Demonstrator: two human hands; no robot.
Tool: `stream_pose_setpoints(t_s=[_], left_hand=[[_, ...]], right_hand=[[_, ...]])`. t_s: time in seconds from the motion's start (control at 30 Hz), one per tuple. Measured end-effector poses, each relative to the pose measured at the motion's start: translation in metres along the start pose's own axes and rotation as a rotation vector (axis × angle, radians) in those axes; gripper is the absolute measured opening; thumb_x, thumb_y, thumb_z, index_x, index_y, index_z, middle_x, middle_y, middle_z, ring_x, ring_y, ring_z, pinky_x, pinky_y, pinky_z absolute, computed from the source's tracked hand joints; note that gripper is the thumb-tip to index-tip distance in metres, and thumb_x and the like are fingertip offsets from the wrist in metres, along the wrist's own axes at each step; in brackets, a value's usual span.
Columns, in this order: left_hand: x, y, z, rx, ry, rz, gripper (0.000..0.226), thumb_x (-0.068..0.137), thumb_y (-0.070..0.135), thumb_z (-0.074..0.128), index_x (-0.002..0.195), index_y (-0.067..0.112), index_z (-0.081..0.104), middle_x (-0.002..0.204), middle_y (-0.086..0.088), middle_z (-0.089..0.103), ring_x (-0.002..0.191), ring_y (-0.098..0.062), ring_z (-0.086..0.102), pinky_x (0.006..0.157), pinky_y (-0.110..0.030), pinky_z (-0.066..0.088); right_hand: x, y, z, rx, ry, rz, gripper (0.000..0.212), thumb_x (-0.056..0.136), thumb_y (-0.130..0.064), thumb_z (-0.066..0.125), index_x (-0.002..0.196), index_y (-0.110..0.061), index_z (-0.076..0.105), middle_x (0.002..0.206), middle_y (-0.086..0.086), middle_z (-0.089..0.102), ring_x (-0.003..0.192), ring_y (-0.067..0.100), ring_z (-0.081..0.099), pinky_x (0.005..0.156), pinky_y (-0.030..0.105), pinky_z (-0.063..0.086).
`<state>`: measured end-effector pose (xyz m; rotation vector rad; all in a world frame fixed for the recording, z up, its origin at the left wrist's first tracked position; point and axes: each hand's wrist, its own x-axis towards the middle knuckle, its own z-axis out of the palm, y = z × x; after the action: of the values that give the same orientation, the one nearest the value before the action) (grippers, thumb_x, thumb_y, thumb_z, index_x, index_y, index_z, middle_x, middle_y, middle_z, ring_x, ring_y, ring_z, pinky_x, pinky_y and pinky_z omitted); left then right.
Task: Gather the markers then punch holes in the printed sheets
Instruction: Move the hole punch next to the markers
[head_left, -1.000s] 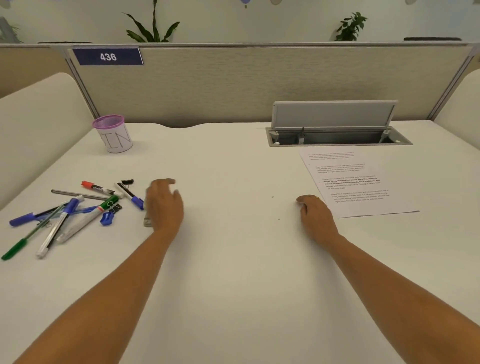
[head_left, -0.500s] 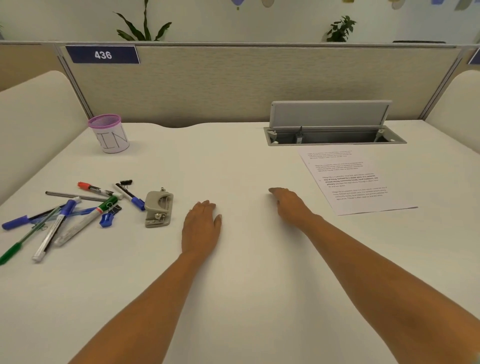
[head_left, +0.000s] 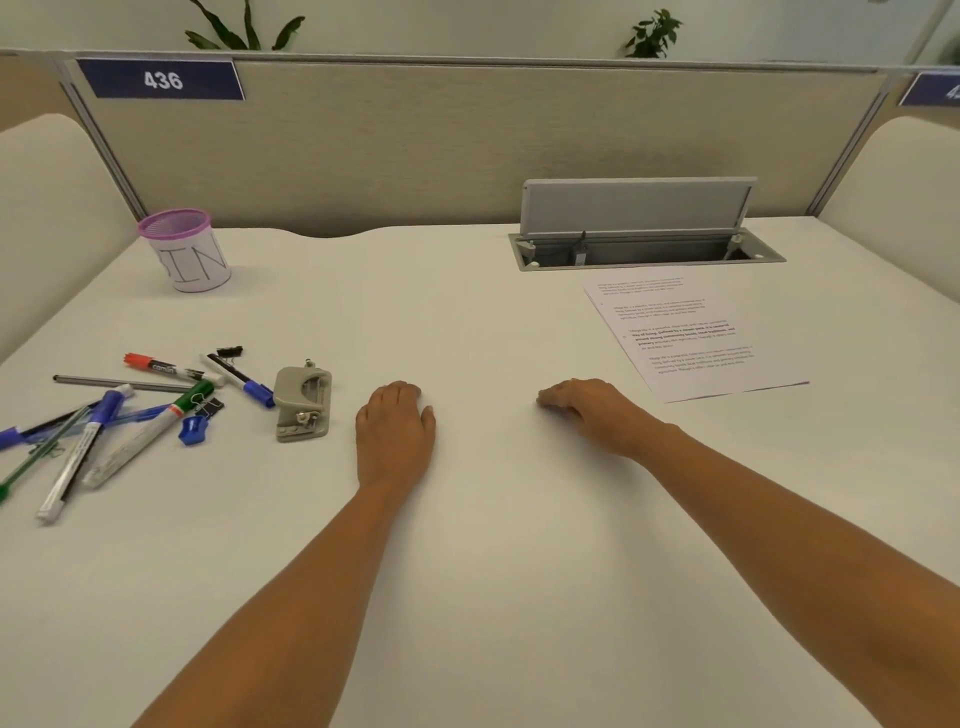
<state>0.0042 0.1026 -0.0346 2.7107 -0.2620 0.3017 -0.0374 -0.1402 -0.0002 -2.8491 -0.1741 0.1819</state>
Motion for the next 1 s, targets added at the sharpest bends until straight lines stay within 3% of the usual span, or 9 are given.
stream_pose_setpoints(t_s=[0.27, 0.43, 0.5, 0.67, 0.83, 1.0], left_hand=[[-0.001, 0.001, -0.002, -0.008, 0.0, -0.003, 0.03, 0.094, 0.021, 0.043, 0.119, 0.008, 0.053, 0.126, -0.007, 0.054, 0.123, -0.026, 0.044, 0.102, -0.037, 0.03], [0.0, 0.0, -0.001, -0.002, -0.006, -0.006, 0.031, 0.094, 0.022, 0.043, 0.12, 0.008, 0.053, 0.128, -0.008, 0.053, 0.124, -0.026, 0.043, 0.103, -0.037, 0.03], [0.0, 0.0, -0.001, 0.0, -0.003, -0.005, 0.031, 0.094, 0.022, 0.043, 0.12, 0.008, 0.053, 0.128, -0.007, 0.053, 0.124, -0.026, 0.043, 0.102, -0.037, 0.03], [0.0, -0.001, 0.0, -0.016, -0.001, -0.009, 0.031, 0.094, 0.022, 0.043, 0.12, 0.009, 0.052, 0.128, -0.006, 0.052, 0.124, -0.025, 0.042, 0.103, -0.037, 0.029], [0.0, 0.0, 0.0, -0.019, -0.001, -0.003, 0.031, 0.094, 0.022, 0.042, 0.12, 0.009, 0.052, 0.128, -0.007, 0.052, 0.125, -0.026, 0.041, 0.103, -0.037, 0.028], [0.0, 0.0, 0.001, -0.002, 0.002, 0.0, 0.031, 0.094, 0.022, 0.042, 0.12, 0.009, 0.052, 0.128, -0.008, 0.052, 0.124, -0.027, 0.042, 0.103, -0.037, 0.029]], right_hand=[[-0.022, -0.006, 0.008, 0.105, 0.082, 0.025, 0.033, 0.097, -0.011, 0.041, 0.125, -0.013, 0.058, 0.13, 0.003, 0.055, 0.119, 0.019, 0.049, 0.102, 0.021, 0.033], [-0.011, -0.015, 0.003, -0.071, 0.083, 0.051, 0.024, 0.085, 0.0, 0.048, 0.103, 0.0, 0.064, 0.106, 0.015, 0.063, 0.103, 0.032, 0.057, 0.091, 0.039, 0.047], [-0.007, -0.016, 0.004, -0.098, 0.097, 0.034, 0.021, 0.082, 0.002, 0.049, 0.096, 0.001, 0.064, 0.1, 0.015, 0.063, 0.097, 0.034, 0.057, 0.085, 0.04, 0.048], [-0.002, -0.023, 0.001, -0.092, 0.125, 0.047, 0.02, 0.079, 0.008, 0.044, 0.088, 0.0, 0.06, 0.09, 0.012, 0.057, 0.077, 0.025, 0.044, 0.071, 0.034, 0.04], [0.003, -0.03, -0.001, -0.109, 0.137, 0.058, 0.024, 0.077, 0.012, 0.042, 0.075, -0.012, 0.046, 0.08, 0.006, 0.046, 0.072, 0.023, 0.039, 0.063, 0.028, 0.03], [0.0, -0.037, 0.008, -0.148, 0.199, 0.066, 0.026, 0.069, 0.016, 0.041, 0.07, -0.01, 0.037, 0.071, 0.008, 0.036, 0.069, 0.022, 0.03, 0.058, 0.029, 0.021]])
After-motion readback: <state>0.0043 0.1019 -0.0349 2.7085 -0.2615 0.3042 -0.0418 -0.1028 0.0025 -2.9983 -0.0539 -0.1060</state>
